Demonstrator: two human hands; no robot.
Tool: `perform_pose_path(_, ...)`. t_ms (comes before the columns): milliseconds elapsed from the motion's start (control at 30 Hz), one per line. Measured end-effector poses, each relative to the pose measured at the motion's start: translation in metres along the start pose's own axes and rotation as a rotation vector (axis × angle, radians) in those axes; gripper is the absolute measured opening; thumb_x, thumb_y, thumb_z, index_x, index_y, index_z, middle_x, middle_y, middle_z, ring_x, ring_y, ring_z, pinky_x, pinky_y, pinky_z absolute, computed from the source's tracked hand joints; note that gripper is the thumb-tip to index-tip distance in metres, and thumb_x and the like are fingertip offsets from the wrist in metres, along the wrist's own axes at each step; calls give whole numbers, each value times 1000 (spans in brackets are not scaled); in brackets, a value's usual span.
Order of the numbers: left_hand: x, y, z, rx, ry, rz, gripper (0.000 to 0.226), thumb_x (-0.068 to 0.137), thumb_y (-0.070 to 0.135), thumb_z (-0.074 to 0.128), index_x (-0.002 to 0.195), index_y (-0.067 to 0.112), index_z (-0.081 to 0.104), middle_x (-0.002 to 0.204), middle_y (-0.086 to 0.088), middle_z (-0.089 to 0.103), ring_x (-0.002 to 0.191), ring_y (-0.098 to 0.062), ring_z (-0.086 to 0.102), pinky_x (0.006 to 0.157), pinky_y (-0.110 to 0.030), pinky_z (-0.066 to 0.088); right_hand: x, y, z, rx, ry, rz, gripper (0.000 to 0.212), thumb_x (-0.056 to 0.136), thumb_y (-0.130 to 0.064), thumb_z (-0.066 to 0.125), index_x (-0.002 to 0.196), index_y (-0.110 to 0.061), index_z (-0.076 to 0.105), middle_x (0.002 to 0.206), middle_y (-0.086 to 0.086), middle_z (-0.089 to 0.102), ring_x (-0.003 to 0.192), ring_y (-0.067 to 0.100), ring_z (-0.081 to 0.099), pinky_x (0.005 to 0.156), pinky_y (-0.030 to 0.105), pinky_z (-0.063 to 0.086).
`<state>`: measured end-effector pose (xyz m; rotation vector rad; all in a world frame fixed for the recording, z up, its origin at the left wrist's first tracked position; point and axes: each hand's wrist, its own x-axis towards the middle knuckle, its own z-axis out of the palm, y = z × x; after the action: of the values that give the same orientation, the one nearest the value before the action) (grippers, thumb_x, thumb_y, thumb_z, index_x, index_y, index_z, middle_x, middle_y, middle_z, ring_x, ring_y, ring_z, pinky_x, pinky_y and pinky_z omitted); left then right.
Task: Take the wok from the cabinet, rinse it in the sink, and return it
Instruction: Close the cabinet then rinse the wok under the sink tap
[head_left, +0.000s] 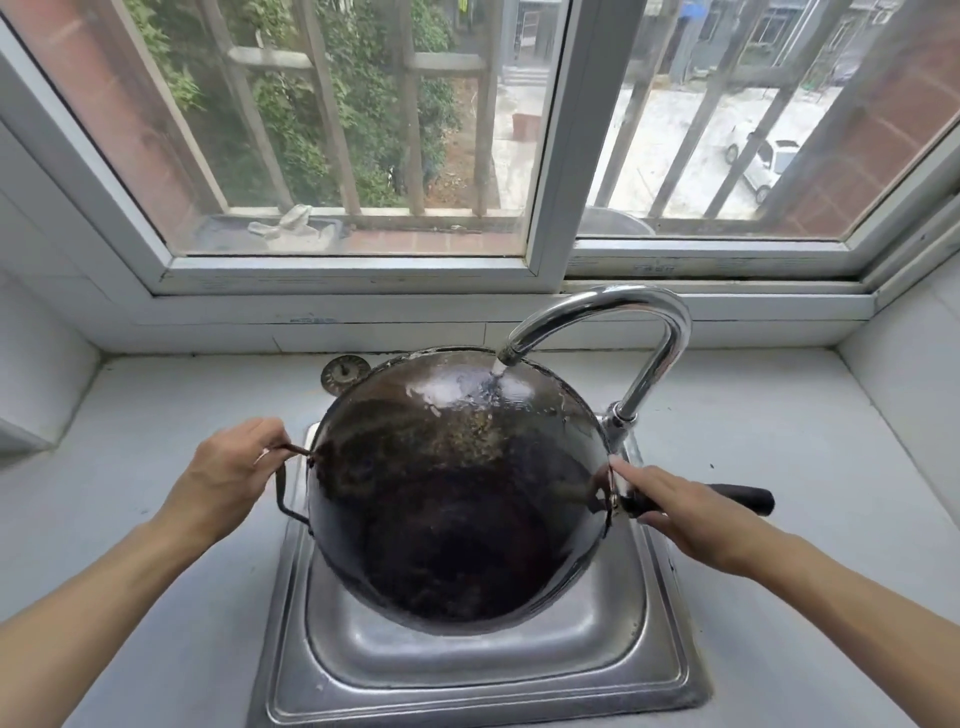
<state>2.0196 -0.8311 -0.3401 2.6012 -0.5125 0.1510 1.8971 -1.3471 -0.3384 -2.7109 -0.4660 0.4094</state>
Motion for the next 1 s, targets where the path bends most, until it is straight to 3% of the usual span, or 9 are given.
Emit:
perform_pose_path(67, -9, -4, -9, 6, 19, -40, 19, 80, -3, 73, 82, 11, 60, 75, 1, 61, 69, -33, 58, 63, -46, 48, 12, -7, -3, -12, -7, -22, 93, 98, -20, 55, 137, -64, -17, 132, -16, 43, 113, 12, 51, 97, 22, 38)
perform_pose_path(133, -19, -9, -17, 18, 38, -71, 18, 80, -3, 73, 81, 11, 61, 75, 0, 62, 70, -32, 59, 63, -46, 48, 25, -13, -7, -20, -13, -42, 90, 98, -19, 54, 139, -62, -14, 134, -15, 43, 116, 13, 50, 98, 22, 37)
perform_pose_path(267, -37, -23, -26, 17, 58, -158, 19, 82, -1, 71, 81, 16, 61, 77, 3, 62, 73, -29, 58, 65, -46, 48, 50, -26, -16, -50, -40, -85, 87, 98, -20, 54, 140, -59, -11, 117, -22, 37, 105, 12, 51, 88, 20, 36)
perform_pose_path(333, -45, -26, -29, 6, 70, -189, 22, 83, 0, 70, 81, 19, 60, 78, 5, 62, 75, -27, 59, 67, -47, 48, 60, -30, -22, -68, -57, -106, 89, 97, -19, 55, 140, -60, -12, 117, -19, 40, 102, 12, 52, 90, 26, 41)
perform_pose_path(400, -52, -26, -31, -5, 87, -215, 22, 84, 0, 70, 79, 19, 60, 78, 5, 62, 74, -28, 59, 68, -47, 48, 67, -31, -29, -92, -61, -123, 89, 97, -18, 56, 142, -58, -10, 133, -10, 45, 113, 16, 52, 98, 34, 43)
perform_pose_path(467, -58, -25, -32, -2, 95, -229, 23, 84, 1, 71, 78, 20, 59, 77, 5, 62, 73, -29, 59, 66, -47, 48, 71, -32, -35, -132, -64, -164, 90, 96, -16, 58, 144, -54, -8, 144, -2, 44, 124, 19, 48, 104, 34, 39)
perform_pose_path(600, -70, -27, -31, -29, 97, -268, 23, 85, 3, 70, 80, 24, 60, 80, 8, 63, 74, -28, 57, 69, -47, 48, 74, -34, -42, -170, -85, -207, 87, 96, -16, 57, 149, -47, -5, 140, 2, 47, 121, 23, 51, 99, 38, 43)
perform_pose_path(800, -73, -23, -33, 19, 101, -196, 20, 85, 3, 70, 82, 20, 61, 79, 7, 61, 69, -30, 55, 65, -46, 47, 64, -43, -40, -129, -98, -96, 76, 96, -15, 58, 152, -38, 11, 149, 1, 43, 129, 18, 45, 103, 26, 34)
perform_pose_path(1000, -72, -21, -26, 144, 77, -82, 21, 81, -1, 73, 82, 16, 60, 77, 4, 60, 62, -29, 50, 60, -45, 46, 43, -38, -27, -34, -112, 53, 69, 94, -18, 60, 143, -43, 18, 128, -3, 58, 110, 18, 56, 93, 30, 40)
